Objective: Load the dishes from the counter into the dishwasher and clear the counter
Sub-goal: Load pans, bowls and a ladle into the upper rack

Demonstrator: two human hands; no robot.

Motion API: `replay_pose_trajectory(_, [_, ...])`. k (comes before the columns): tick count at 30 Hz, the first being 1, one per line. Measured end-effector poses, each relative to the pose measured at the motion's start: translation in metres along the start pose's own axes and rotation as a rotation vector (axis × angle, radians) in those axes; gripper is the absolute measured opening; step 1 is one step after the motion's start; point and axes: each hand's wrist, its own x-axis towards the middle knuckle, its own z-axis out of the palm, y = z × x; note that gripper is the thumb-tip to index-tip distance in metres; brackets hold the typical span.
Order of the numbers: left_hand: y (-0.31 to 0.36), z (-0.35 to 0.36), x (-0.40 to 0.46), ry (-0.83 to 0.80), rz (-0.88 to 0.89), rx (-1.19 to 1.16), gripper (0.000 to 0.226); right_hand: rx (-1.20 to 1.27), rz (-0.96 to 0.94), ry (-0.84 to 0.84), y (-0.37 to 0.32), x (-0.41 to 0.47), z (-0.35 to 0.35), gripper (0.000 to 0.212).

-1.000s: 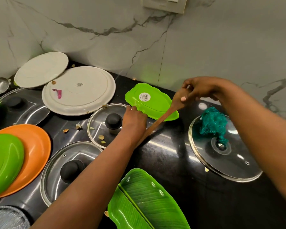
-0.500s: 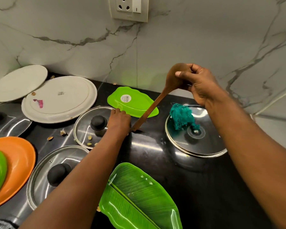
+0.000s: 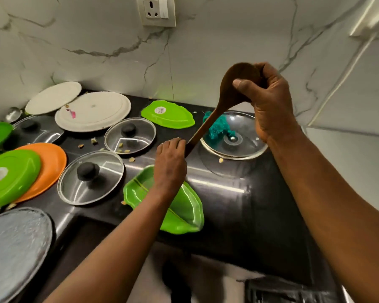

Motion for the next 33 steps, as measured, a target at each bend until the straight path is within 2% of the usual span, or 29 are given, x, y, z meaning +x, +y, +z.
replay_pose_trajectory(5, [0.048,-0.034,-0.08,-0.056,0.035,0.021,0.036,-0.11,-0.065,0.033,-0.049,-0.068,-0.03,0.023])
replay_pose_trajectory(10, [0.084,-0.063,-0.151,-0.128,0.123,0.01,0.045,-0.181,-0.052,0.046,-0.086,-0.144,-0.065,0.031])
replay_pose_trajectory(18, [0.132,-0.098,-0.276,-0.236,0.231,-0.053,0.038,-0.274,-0.011,0.115,-0.131,-0.317,-0.115,0.027])
replay_pose_trajectory(27, [0.212,-0.13,-0.468,-0.53,0.377,-0.179,0.032,-0.322,0.199,0.3,-0.138,-0.562,-0.164,0.031])
replay_pose_trajectory(30, [0.249,-0.139,-0.508,-0.634,0.378,-0.212,0.033,-0.384,0.27,0.335,-0.148,-0.628,-0.191,0.024])
replay_pose_trajectory(33, [0.291,-0.144,-0.536,-0.694,0.408,-0.203,0.033,-0.398,0.349,0.423,-0.16,-0.682,-0.226,0.027])
